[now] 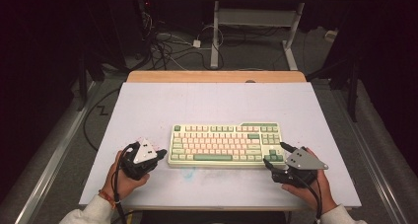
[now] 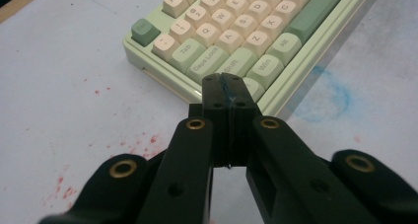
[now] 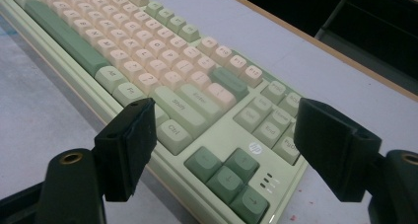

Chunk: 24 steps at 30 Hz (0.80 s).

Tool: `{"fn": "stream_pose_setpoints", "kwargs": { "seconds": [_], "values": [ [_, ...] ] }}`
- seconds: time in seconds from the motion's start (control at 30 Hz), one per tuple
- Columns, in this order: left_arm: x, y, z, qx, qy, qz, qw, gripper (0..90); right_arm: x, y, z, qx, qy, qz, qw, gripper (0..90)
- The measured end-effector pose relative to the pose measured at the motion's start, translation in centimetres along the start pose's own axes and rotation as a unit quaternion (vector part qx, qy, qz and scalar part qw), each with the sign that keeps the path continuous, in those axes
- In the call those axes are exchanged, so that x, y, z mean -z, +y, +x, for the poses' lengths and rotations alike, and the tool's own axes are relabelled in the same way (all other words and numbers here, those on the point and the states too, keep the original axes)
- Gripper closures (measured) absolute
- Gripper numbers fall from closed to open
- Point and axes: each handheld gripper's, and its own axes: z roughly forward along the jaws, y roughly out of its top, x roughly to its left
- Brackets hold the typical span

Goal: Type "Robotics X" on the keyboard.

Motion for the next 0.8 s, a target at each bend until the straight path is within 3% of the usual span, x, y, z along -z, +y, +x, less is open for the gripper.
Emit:
{"fn": "stream_pose_setpoints", "kwargs": {
  "seconds": [0.27,0.47,0.8],
  "values": [
    [-1.1,2.0,0.0,0.0,-0.02,0.008,0.9998,87.7,-0.4,-0.1,0.3,0.004,-0.002,0.008,1.0,24.8],
    [-1.9,3.4,0.4,0.0,-0.023,0.011,0.9997,87.1,-0.5,-0.1,0.4,0.008,0.001,0.011,0.9999,24.5],
    [-4.4,6.4,-0.3,-0.022,-0.032,0.026,0.9989,87.5,-1.0,-0.1,0.6,0.012,0.015,0.018,0.9997,24.7]
  ]
}}
